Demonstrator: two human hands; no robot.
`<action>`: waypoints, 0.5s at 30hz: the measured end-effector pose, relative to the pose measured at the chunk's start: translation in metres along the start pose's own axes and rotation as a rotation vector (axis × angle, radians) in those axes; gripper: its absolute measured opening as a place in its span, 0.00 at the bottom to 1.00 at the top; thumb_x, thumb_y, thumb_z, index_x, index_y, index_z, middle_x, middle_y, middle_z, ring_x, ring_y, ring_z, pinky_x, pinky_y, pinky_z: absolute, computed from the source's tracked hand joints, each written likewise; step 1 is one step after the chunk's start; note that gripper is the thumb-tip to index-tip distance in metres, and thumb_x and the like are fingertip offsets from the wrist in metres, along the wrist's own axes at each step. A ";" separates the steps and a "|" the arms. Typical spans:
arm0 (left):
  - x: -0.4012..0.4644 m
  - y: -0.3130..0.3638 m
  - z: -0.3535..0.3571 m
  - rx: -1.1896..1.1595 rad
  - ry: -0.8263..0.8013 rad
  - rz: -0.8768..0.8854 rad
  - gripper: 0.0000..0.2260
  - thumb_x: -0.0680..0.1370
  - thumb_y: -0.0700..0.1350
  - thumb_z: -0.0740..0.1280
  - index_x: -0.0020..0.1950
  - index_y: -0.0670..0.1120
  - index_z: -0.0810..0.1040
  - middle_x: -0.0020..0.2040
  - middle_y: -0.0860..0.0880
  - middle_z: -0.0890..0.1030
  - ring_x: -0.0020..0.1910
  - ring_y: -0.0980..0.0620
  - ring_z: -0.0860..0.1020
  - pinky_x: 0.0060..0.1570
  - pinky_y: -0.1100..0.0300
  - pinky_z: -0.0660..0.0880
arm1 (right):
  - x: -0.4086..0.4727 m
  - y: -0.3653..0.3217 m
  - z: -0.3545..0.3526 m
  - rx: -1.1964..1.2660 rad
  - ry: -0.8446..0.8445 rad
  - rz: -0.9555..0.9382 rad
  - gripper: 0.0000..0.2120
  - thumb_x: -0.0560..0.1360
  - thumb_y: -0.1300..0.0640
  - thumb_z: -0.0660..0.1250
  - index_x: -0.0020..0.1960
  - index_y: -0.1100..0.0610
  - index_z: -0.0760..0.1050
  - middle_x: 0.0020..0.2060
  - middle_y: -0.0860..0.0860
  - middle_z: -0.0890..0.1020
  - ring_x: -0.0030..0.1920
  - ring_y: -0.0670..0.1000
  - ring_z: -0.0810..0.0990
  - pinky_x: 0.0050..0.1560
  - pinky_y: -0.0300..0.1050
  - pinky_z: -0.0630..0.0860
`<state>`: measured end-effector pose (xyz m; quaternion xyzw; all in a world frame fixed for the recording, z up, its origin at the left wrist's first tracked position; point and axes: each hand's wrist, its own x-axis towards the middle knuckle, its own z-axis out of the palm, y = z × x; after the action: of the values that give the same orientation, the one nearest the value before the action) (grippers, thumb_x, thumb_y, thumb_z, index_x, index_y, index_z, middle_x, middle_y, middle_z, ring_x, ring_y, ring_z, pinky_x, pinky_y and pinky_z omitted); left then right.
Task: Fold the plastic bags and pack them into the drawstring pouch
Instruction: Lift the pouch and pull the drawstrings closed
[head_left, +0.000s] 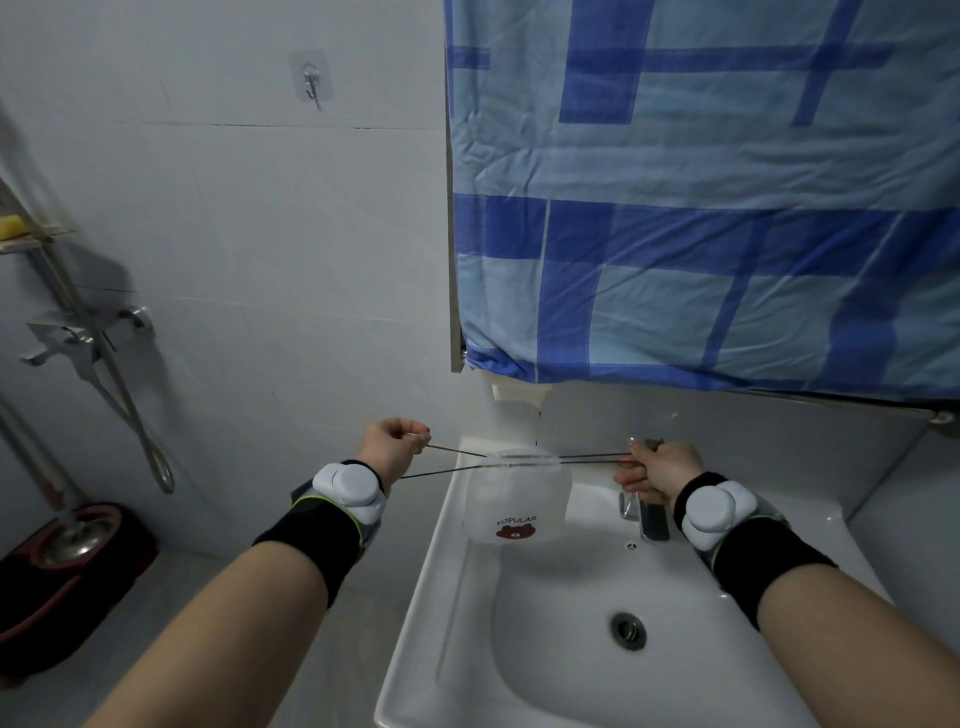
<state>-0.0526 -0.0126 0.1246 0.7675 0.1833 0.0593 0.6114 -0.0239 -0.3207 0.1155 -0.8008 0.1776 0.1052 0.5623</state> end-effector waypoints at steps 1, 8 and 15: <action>0.001 -0.002 -0.002 0.014 0.002 -0.001 0.11 0.75 0.33 0.66 0.36 0.45 0.73 0.30 0.48 0.72 0.14 0.63 0.66 0.17 0.74 0.60 | 0.001 0.001 -0.001 -0.002 0.004 0.004 0.19 0.81 0.50 0.55 0.37 0.59 0.73 0.17 0.47 0.77 0.25 0.48 0.76 0.30 0.40 0.67; 0.015 -0.015 -0.012 0.189 0.038 0.021 0.11 0.76 0.39 0.67 0.33 0.47 0.74 0.31 0.49 0.73 0.29 0.50 0.68 0.29 0.66 0.67 | 0.006 0.007 -0.010 -0.029 0.044 0.038 0.19 0.81 0.49 0.54 0.36 0.58 0.70 0.15 0.47 0.76 0.14 0.43 0.72 0.30 0.39 0.65; 0.005 0.002 -0.008 0.731 -0.200 0.009 0.21 0.70 0.66 0.66 0.31 0.49 0.78 0.29 0.47 0.71 0.31 0.48 0.68 0.33 0.59 0.64 | -0.001 -0.008 0.000 0.437 0.027 -0.022 0.15 0.82 0.54 0.52 0.39 0.59 0.65 0.40 0.61 0.78 0.38 0.56 0.80 0.38 0.43 0.78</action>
<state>-0.0502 -0.0044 0.1274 0.9379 0.1282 -0.0826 0.3116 -0.0222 -0.3179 0.1226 -0.6633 0.1949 0.0472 0.7210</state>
